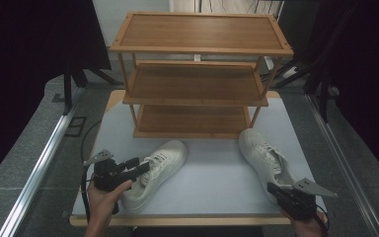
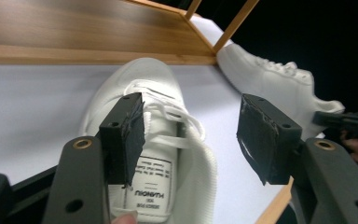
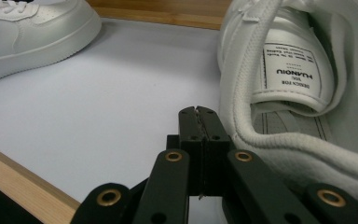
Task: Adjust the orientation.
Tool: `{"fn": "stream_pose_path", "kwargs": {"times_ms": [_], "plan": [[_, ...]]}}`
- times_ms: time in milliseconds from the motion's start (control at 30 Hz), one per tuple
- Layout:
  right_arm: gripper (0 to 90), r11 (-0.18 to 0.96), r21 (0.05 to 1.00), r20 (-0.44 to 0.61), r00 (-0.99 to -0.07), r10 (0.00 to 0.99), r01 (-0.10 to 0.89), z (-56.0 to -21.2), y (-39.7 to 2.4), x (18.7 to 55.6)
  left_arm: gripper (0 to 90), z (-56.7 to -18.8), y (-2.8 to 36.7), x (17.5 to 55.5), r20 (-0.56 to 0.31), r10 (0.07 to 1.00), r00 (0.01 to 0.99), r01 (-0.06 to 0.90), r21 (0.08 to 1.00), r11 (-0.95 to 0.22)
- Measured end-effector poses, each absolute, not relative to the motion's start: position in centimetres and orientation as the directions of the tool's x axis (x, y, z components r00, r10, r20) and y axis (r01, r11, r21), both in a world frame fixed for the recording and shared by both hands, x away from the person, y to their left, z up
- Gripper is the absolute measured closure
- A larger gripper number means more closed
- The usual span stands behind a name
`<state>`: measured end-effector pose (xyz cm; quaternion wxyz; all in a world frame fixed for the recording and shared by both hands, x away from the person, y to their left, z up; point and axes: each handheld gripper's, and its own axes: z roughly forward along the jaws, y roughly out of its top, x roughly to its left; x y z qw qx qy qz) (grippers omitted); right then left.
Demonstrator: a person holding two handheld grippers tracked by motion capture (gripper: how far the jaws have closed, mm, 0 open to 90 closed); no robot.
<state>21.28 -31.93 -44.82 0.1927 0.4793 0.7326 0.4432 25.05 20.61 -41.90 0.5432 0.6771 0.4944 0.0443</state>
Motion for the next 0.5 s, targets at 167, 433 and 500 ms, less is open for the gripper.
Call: {"fn": "stream_pose_path", "kwargs": {"times_ms": [167,433,500], "plan": [[89.4,0.146,0.833,0.148,-0.470,0.870,0.533,-44.9,-32.6,21.2,41.0,-41.9,20.6,25.1,-0.482,0.716,0.506,0.624,0.777,0.083],[89.4,0.120,0.832,0.160,-0.440,0.884,0.542,-44.8,-34.0,21.2,41.1,-42.0,20.7,25.1,-0.503,0.701,0.505,0.630,0.771,0.099],[89.4,0.113,0.831,0.164,-0.435,0.885,0.544,-44.8,-34.4,21.3,41.1,-42.0,20.8,25.1,-0.504,0.701,0.505,0.630,0.770,0.100]]}}
